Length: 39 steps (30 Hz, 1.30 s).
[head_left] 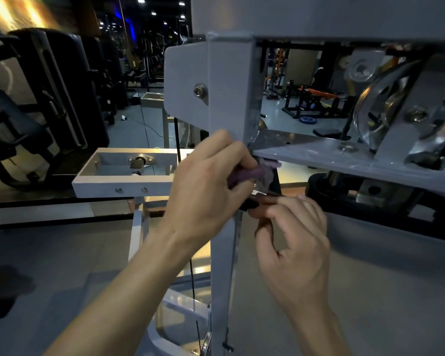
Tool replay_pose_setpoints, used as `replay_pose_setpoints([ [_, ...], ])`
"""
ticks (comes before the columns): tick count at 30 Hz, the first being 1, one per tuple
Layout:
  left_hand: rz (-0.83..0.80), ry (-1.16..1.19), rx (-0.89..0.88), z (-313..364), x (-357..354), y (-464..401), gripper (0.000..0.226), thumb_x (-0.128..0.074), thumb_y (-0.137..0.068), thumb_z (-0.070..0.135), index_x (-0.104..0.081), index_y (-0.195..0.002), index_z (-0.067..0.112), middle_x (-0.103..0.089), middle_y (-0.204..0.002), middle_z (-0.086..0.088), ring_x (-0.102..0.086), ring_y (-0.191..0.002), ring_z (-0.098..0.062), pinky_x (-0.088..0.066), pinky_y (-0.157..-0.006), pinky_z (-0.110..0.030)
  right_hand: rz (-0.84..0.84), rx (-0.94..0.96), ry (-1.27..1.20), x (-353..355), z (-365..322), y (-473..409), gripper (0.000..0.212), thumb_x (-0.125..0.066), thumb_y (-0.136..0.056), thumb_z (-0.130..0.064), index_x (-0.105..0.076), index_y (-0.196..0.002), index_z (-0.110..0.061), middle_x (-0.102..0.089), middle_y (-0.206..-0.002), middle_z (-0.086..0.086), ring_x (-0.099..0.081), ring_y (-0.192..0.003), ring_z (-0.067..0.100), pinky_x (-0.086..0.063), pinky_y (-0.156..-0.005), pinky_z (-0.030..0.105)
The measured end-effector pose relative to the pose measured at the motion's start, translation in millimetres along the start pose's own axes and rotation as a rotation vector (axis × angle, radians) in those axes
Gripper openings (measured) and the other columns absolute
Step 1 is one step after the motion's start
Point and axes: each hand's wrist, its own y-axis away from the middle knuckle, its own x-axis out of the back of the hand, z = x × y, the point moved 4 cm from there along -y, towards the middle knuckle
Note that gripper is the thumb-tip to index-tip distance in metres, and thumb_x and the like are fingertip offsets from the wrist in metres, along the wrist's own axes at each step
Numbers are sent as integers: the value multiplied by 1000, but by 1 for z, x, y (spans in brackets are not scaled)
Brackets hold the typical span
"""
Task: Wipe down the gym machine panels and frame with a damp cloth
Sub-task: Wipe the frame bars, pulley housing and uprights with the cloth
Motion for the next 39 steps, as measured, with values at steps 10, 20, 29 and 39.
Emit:
replay_pose_setpoints([
  [10,137,-161,-113,14,-7,-2,11,-77,-86,8,-68,-80,6,-53,-80,-5,-47,-69,-22,-36,-57,-32,-21,4,-23,1,2,-2,18,-63,-76,1,-73,-84,-11,-69,-95,-2,-62,-94,21,-41,-98,33],
  [20,98,-57,-39,-6,24,2,13,-78,-87,17,-75,-99,21,-62,-93,8,-57,-78,-10,-52,-66,-28,-5,21,-60,1,5,-2,17,-55,-82,-7,-72,-80,-11,-68,-94,-3,-63,-93,21,-35,-102,27],
  [29,100,147,86,-33,45,17,36,-75,-89,1,-65,-115,24,-66,-109,4,-65,-99,-20,-56,-86,-44,11,14,-74,1,4,-2,17,-60,-84,-6,-75,-85,-14,-70,-97,-5,-59,-101,8,-34,-104,28],
  [39,122,146,-8,-50,6,25,29,-74,-88,5,-74,-111,21,-57,-111,4,-53,-97,1,-50,-77,-17,2,6,-74,2,2,-1,18,-60,-83,-4,-75,-85,-14,-72,-103,-6,-61,-105,10,-40,-104,36],
])
